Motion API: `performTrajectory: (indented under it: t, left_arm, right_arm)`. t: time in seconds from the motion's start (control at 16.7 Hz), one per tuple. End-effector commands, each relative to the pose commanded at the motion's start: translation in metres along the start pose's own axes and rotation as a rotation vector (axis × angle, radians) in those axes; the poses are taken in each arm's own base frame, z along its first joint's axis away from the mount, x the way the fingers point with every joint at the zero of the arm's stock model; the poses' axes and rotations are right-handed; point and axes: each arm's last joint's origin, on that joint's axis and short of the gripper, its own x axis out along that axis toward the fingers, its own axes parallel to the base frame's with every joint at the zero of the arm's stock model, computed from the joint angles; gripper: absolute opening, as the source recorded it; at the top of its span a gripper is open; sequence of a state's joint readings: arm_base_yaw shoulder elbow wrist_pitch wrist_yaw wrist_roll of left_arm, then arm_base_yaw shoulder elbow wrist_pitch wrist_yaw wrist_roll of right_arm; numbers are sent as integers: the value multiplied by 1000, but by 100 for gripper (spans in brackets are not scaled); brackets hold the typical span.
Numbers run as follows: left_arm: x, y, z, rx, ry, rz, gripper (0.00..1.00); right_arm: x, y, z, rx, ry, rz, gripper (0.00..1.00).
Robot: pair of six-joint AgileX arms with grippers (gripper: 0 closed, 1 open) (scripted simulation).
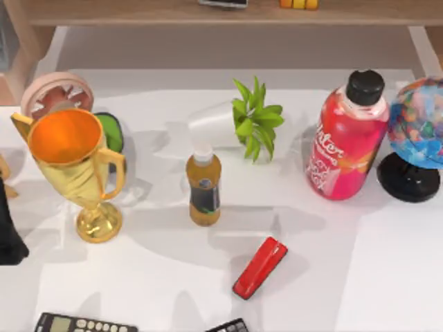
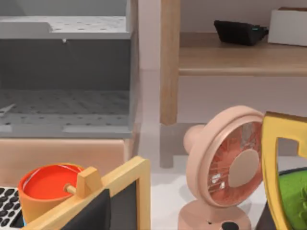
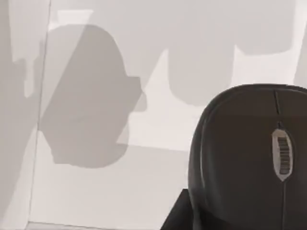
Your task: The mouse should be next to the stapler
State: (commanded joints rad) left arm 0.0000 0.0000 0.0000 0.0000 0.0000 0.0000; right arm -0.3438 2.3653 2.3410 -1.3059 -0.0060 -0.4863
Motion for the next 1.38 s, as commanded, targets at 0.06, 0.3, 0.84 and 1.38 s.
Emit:
performTrajectory:
  t: [0.06, 0.3, 0.84, 1.38]
  left_arm:
    - [0, 0, 0, 0, 0, 0, 100]
    - [0, 0, 0, 0, 0, 0, 100]
    - [0, 0, 0, 0, 0, 0, 100]
    - [0, 0, 0, 0, 0, 0, 100]
  right_arm:
    - [-19, 10, 1, 14, -27, -15, 0]
    - [-90, 75, 0, 50, -152, -36, 0]
    - [-174, 255, -53, 39, -337, 162, 0]
    - [-100, 361, -123, 61, -130, 258, 0]
